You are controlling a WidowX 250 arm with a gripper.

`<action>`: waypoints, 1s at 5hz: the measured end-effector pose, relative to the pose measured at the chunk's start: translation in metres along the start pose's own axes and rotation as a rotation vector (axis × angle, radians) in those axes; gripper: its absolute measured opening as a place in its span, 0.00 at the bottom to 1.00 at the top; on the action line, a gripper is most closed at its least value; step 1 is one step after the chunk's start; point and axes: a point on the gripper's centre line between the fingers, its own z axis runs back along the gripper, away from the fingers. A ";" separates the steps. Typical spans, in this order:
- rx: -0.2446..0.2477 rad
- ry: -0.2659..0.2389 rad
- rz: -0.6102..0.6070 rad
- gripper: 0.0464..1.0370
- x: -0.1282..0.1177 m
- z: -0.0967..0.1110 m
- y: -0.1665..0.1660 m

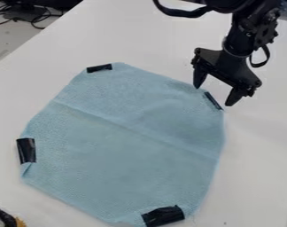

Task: Fold the top right edge of the cloth

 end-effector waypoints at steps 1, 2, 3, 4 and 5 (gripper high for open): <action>-0.020 0.002 -0.025 0.96 0.023 -0.013 0.000; -0.050 0.013 -0.027 0.96 0.027 -0.027 0.000; -0.069 0.013 -0.019 0.96 0.023 -0.034 -0.001; -0.097 0.027 -0.008 0.96 0.015 -0.042 0.000; -0.108 0.021 -0.006 0.91 0.014 -0.044 0.001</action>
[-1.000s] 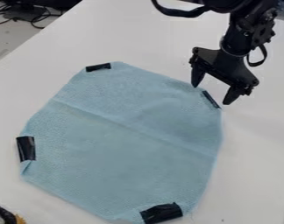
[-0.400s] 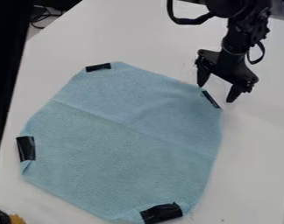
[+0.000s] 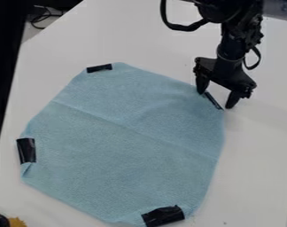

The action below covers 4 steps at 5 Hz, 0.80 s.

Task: Fold the top right edge of the cloth

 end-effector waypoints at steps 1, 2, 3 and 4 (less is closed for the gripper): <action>-0.026 -0.009 0.006 0.64 0.001 -0.002 -0.002; -0.031 -0.020 -0.013 0.35 0.008 -0.003 0.002; 0.005 0.007 -0.036 0.14 0.010 0.000 0.009; 0.076 -0.001 0.011 0.03 0.008 0.011 0.022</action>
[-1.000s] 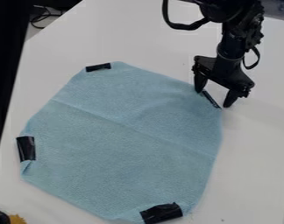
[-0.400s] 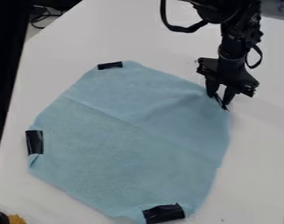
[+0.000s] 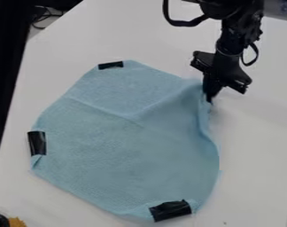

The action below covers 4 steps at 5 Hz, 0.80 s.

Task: Fold the top right edge of the cloth

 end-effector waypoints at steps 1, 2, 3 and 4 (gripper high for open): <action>0.042 -0.074 0.138 0.01 -0.011 0.040 0.016; 0.052 -0.127 0.261 0.01 -0.042 0.054 0.026; 0.054 -0.164 0.348 0.01 -0.092 0.059 0.043; 0.006 -0.130 0.397 0.03 -0.135 0.037 0.053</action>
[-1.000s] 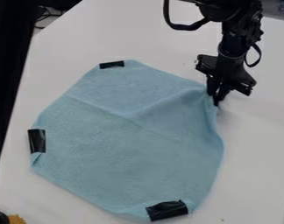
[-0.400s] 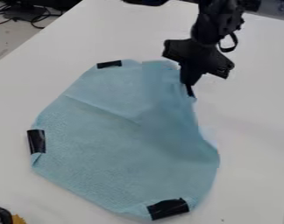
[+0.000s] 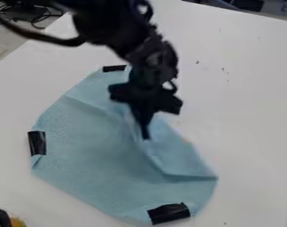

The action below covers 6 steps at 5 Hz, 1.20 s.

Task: Fold the top right edge of the cloth

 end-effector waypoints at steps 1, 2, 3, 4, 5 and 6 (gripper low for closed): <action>-0.014 0.017 -0.005 0.19 -0.008 -0.009 0.000; 0.001 0.023 -0.055 0.45 0.001 -0.007 0.000; 0.029 0.057 -0.130 0.76 0.015 0.004 -0.008; 0.069 0.094 -0.232 0.96 0.037 0.024 -0.020; 0.075 0.110 -0.353 0.97 0.050 0.031 -0.035; 0.029 0.130 -0.404 0.96 0.047 0.024 -0.044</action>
